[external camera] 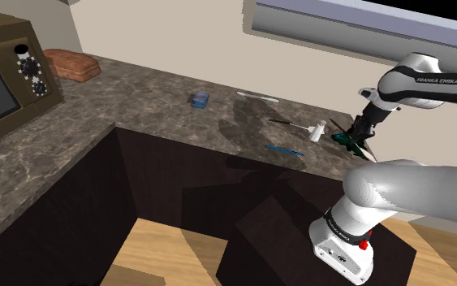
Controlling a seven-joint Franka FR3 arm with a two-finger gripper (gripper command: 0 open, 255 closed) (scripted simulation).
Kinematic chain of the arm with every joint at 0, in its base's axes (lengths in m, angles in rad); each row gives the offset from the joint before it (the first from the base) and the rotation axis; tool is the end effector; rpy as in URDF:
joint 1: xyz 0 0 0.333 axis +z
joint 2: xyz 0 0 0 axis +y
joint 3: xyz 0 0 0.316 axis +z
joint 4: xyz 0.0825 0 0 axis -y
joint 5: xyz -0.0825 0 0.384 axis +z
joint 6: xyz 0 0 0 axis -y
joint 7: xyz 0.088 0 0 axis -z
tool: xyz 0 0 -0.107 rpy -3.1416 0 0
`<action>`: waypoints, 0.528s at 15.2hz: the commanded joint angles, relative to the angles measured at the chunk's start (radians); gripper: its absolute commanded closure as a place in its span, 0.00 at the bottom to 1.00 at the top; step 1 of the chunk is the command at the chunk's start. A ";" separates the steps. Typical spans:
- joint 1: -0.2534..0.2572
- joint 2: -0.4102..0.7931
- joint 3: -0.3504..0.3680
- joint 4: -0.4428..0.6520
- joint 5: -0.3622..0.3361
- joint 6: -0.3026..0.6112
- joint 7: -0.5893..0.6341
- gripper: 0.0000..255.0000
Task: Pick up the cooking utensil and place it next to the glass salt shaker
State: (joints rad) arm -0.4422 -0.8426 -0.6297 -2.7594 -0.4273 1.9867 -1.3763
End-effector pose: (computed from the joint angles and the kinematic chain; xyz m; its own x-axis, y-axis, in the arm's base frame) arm 0.1493 -0.2865 0.4032 0.7854 0.6154 0.0662 0.6169 -0.7871 -0.0012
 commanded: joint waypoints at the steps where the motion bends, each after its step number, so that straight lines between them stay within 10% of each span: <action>1: -0.001 0.015 -0.015 -0.020 -0.011 0.035 0.000 1.00; 8: -0.001 0.077 -0.069 -0.079 -0.049 0.156 -0.001 1.00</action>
State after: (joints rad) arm -0.4422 -0.7752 -0.6895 -2.8291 -0.4696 2.1234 -1.3765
